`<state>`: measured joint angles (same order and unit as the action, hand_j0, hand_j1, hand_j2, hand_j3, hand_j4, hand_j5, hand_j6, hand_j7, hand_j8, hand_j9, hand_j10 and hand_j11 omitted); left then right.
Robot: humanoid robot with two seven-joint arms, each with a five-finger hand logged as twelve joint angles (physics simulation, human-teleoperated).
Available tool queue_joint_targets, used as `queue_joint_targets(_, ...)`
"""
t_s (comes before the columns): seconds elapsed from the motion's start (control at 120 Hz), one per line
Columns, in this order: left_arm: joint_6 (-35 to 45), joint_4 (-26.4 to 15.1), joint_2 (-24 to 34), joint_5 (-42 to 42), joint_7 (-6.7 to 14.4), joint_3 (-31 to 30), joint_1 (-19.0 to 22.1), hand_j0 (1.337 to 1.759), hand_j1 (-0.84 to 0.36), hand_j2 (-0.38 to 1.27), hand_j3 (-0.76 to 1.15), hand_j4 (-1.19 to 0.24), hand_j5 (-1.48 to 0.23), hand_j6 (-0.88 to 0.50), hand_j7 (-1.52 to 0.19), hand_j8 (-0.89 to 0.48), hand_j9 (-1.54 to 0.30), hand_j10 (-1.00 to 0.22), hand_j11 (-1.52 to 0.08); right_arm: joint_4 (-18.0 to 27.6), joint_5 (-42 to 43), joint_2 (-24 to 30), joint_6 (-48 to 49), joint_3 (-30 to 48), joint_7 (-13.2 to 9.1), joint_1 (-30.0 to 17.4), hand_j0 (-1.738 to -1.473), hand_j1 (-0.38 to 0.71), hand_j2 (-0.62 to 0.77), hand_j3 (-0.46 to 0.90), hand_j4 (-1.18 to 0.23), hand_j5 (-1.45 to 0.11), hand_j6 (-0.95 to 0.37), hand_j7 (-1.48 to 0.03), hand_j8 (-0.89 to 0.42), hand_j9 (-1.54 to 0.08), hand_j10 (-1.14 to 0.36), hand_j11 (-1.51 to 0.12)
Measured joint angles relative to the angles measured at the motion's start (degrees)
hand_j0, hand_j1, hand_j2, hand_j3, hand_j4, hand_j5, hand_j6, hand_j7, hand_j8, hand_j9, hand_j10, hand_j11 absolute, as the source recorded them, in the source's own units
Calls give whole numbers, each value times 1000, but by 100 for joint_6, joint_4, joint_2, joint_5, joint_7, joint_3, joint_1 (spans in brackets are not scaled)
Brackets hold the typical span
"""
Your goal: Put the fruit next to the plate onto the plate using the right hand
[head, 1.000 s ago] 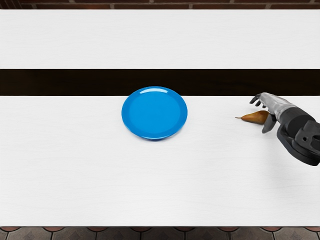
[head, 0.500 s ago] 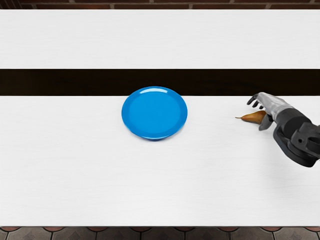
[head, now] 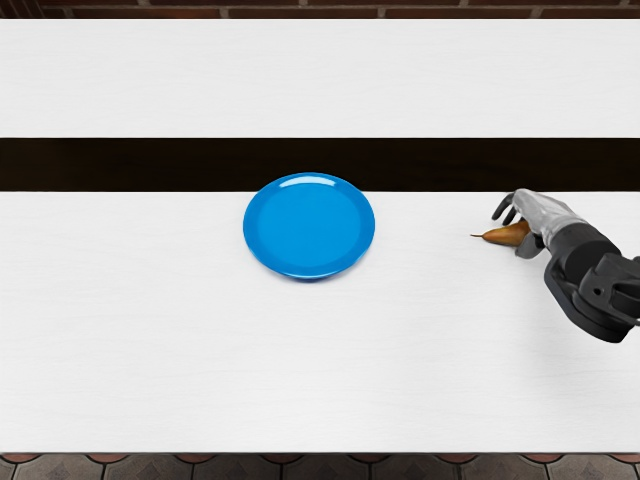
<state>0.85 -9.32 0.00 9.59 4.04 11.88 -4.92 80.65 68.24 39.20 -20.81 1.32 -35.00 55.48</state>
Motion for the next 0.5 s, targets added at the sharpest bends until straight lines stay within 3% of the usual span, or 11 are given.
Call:
queue_joint_targets(0.267, 2, 0, 0, 0, 0, 0, 4, 1658, 325, 4, 0, -21, -27, -21, -27, -21, -26, -21, -26, -4, -2, 6, 10, -1, -3, -4, -1655, 279, -49, 0, -551, -753, -519, -733, -436, -744, -479, -742)
queue_joint_targets(0.5, 2, 0, 0, 0, 0, 0, 1, 1658, 325, 4, 0, -21, -27, -21, -26, -21, -26, -21, -26, -4, 2, 4, 11, 0, -3, -3, -1652, 311, 93, 0, -611, -888, -486, -863, -407, -886, -470, -889)
